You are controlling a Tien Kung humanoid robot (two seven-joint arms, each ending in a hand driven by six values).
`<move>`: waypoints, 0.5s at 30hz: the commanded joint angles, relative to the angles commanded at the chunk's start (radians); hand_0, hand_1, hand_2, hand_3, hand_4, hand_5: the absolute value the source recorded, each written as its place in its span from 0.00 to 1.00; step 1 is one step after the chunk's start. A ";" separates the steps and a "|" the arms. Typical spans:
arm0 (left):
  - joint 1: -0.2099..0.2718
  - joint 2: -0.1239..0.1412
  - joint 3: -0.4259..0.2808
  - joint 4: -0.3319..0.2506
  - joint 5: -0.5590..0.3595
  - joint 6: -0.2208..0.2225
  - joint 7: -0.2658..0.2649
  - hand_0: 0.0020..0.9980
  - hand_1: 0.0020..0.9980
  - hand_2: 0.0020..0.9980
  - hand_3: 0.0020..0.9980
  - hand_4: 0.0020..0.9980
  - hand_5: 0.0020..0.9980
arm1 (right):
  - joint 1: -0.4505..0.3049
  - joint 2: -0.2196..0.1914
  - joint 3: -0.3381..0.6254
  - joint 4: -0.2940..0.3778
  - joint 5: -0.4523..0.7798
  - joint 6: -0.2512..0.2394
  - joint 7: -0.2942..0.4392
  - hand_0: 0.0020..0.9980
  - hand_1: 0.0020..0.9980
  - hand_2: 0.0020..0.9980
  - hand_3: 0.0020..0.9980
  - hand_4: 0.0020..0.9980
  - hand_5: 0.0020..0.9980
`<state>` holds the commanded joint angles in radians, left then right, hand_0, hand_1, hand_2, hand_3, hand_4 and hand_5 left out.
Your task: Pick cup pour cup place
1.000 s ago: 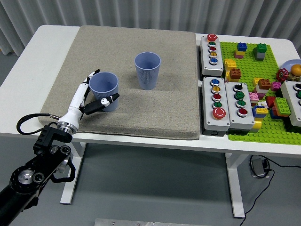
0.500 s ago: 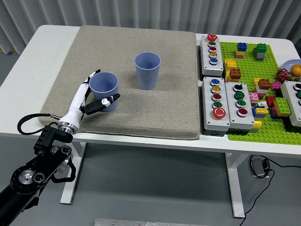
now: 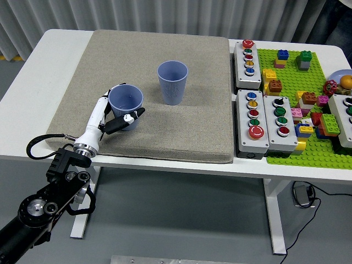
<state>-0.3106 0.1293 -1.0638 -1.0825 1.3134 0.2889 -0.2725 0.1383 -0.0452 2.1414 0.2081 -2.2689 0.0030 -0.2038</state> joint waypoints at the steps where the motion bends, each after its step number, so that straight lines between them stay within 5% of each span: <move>1: -0.001 0.000 0.000 0.001 0.000 0.005 0.001 0.61 0.59 0.66 0.71 0.94 0.39 | 0.001 0.000 -0.001 0.000 0.000 0.000 0.000 0.69 0.66 0.60 0.60 0.00 0.25; 15: 0.001 0.000 0.002 0.001 -0.004 0.016 -0.002 0.60 0.55 0.59 0.65 0.93 0.38 | 0.001 -0.001 0.001 0.000 0.000 -0.001 0.000 0.69 0.66 0.60 0.60 0.00 0.25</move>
<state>-0.3100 0.1291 -1.0614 -1.0810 1.3097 0.3054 -0.2748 0.1389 -0.0457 2.1427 0.2079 -2.2689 0.0017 -0.2038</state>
